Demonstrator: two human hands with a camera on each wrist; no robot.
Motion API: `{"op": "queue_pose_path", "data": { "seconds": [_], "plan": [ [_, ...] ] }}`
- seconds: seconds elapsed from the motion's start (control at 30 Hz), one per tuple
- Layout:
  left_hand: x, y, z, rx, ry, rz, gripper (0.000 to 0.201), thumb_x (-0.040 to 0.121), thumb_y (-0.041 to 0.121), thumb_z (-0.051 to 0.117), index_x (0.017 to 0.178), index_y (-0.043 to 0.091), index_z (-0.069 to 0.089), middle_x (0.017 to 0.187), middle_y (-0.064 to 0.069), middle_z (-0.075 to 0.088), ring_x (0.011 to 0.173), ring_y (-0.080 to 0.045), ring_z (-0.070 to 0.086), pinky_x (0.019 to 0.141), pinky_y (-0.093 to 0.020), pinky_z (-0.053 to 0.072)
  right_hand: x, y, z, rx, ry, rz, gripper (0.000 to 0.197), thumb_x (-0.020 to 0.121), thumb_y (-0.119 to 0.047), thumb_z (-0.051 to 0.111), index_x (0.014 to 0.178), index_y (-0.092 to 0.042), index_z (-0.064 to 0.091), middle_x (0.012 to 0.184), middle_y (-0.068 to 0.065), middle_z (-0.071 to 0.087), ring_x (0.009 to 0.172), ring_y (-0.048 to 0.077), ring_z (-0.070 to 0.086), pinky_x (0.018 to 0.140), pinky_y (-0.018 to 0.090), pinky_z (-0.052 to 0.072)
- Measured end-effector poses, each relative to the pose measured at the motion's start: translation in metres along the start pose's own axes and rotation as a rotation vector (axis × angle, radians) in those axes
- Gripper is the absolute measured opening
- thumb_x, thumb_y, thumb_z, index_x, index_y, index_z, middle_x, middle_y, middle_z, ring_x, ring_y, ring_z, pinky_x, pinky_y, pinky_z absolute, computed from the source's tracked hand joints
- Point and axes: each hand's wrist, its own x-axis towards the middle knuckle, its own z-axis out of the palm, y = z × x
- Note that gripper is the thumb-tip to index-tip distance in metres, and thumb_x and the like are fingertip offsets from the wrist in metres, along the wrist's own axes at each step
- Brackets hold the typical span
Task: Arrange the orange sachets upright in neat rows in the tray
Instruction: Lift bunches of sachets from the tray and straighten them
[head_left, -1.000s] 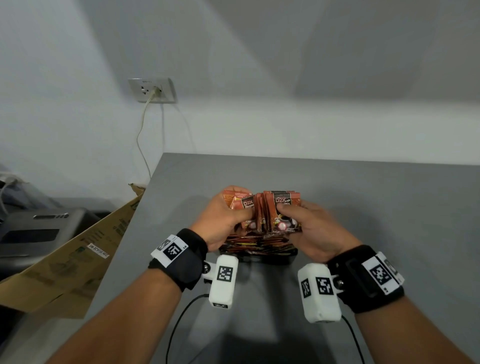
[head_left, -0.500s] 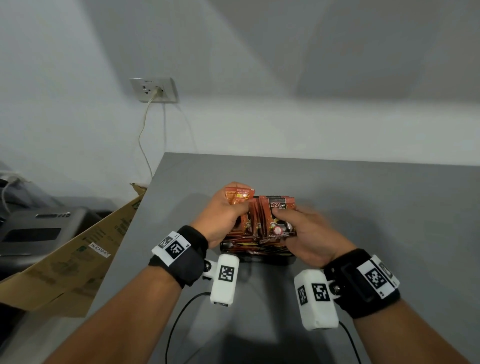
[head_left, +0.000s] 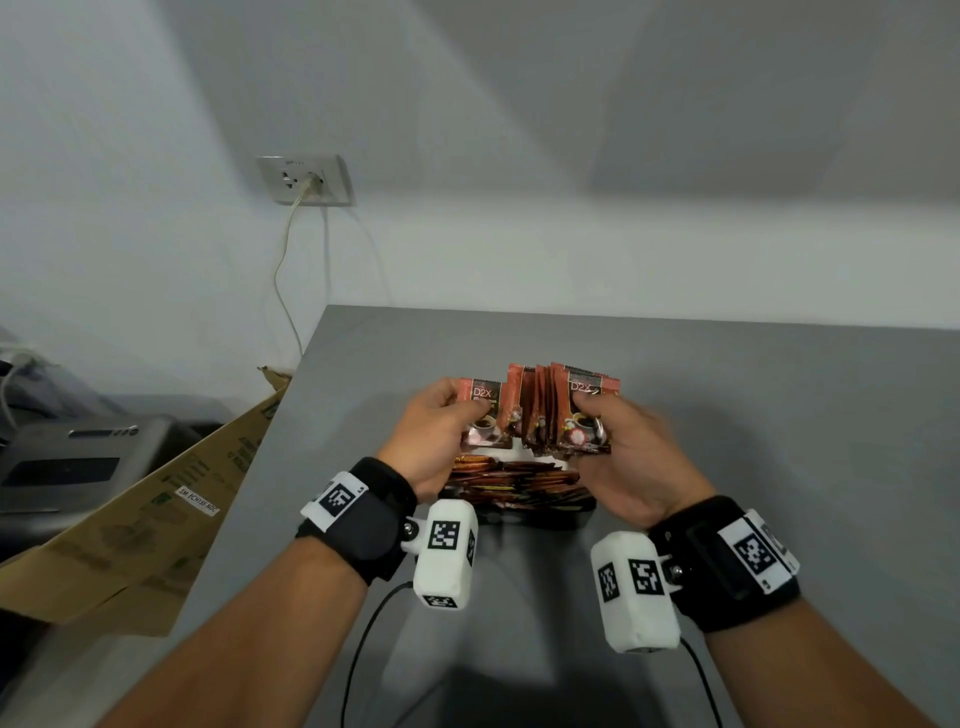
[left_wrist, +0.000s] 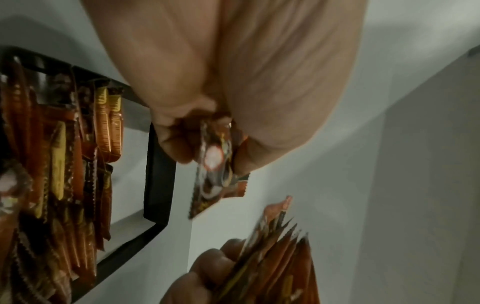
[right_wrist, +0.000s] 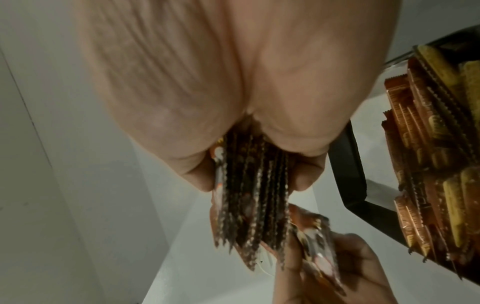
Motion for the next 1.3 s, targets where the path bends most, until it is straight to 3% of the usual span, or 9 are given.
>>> {"op": "queue_pose_path", "data": {
  "seconds": [0.17,0.3,0.47,0.57,0.7,0.83,0.93,1.13,1.3],
  "plan": [
    [-0.005,0.004,0.019,-0.271,-0.119,-0.039,0.016,0.096,0.009,0.045,0.095,0.003,0.061,0.091,-0.017,0.064,0.081,-0.028,0.064,0.074,-0.039,0.055,0.0,0.008,0.009,-0.077,-0.031,0.017,0.032,0.093,-0.012,0.05,0.114,0.003,0.069,0.106,0.022,0.071,0.096,0.033,0.067,0.092,0.046,0.051],
    [-0.011,0.003,0.034,-0.353,-0.265,-0.131,0.057,0.1,0.038,0.038,0.127,-0.007,0.06,0.123,-0.024,0.062,0.115,-0.037,0.058,0.106,-0.048,0.042,0.004,0.013,0.017,-0.148,-0.005,-0.001,0.028,0.096,-0.013,0.048,0.104,-0.001,0.072,0.101,0.02,0.072,0.091,0.032,0.067,0.087,0.043,0.051],
    [-0.014,0.002,0.036,-0.399,-0.304,-0.121,0.039,0.087,0.014,0.063,0.123,-0.003,0.061,0.113,-0.02,0.065,0.099,-0.029,0.067,0.085,-0.038,0.056,0.01,0.015,0.015,-0.522,0.104,-0.115,0.04,0.094,-0.032,0.056,0.129,-0.011,0.057,0.126,0.009,0.064,0.112,0.019,0.065,0.095,0.033,0.053],
    [-0.016,0.0,0.036,-0.413,-0.319,-0.143,0.035,0.083,0.013,0.068,0.116,0.004,0.066,0.108,-0.017,0.067,0.097,-0.028,0.068,0.086,-0.039,0.056,0.011,0.01,0.011,-0.825,0.042,-0.2,0.056,0.09,-0.051,0.046,0.143,-0.033,0.047,0.148,-0.009,0.038,0.133,0.005,0.043,0.111,0.027,0.036],
    [-0.015,-0.005,0.033,-0.501,-0.26,-0.151,0.047,0.075,0.01,0.067,0.121,0.011,0.06,0.111,-0.017,0.066,0.095,-0.031,0.067,0.083,-0.042,0.055,0.007,0.004,0.013,-1.119,-0.115,-0.179,0.068,0.1,-0.055,0.039,0.159,-0.033,0.013,0.161,-0.016,0.009,0.141,-0.002,0.018,0.112,0.025,0.02],
    [-0.015,-0.003,0.03,-0.506,-0.207,-0.141,0.048,0.074,0.007,0.058,0.121,0.009,0.061,0.114,-0.022,0.063,0.093,-0.032,0.063,0.081,-0.042,0.051,-0.007,-0.019,0.021,-1.125,-0.143,-0.364,0.077,0.092,-0.048,0.064,0.156,-0.031,0.024,0.156,-0.018,0.02,0.139,-0.009,0.027,0.118,0.023,0.029],
    [-0.018,0.0,0.032,-0.457,-0.227,-0.152,0.05,0.072,0.007,0.061,0.122,0.001,0.056,0.104,-0.023,0.062,0.087,-0.029,0.065,0.08,-0.039,0.052,-0.013,-0.027,0.028,-1.561,-0.339,-0.39,0.106,0.065,-0.051,0.087,0.152,-0.03,0.03,0.153,-0.015,0.031,0.141,0.001,0.026,0.12,0.026,0.021],
    [-0.026,0.002,0.027,-0.462,-0.369,-0.107,0.055,0.071,0.012,0.079,0.119,0.001,0.056,0.105,-0.018,0.063,0.094,-0.028,0.066,0.088,-0.039,0.053,-0.001,-0.015,0.029,-1.682,-0.309,-0.546,0.073,0.063,-0.053,0.073,0.128,-0.033,0.045,0.117,-0.017,0.054,0.109,0.01,0.048,0.101,0.039,0.04],
    [-0.03,0.003,0.03,-0.453,-0.397,-0.094,0.073,0.062,0.024,0.093,0.121,0.002,0.055,0.106,-0.018,0.064,0.097,-0.027,0.068,0.086,-0.036,0.056,-0.005,-0.016,0.033,-1.59,-0.341,-0.529,0.078,0.055,-0.056,0.078,0.124,-0.042,0.043,0.116,-0.021,0.052,0.113,0.009,0.044,0.101,0.038,0.04]
  ]
}}
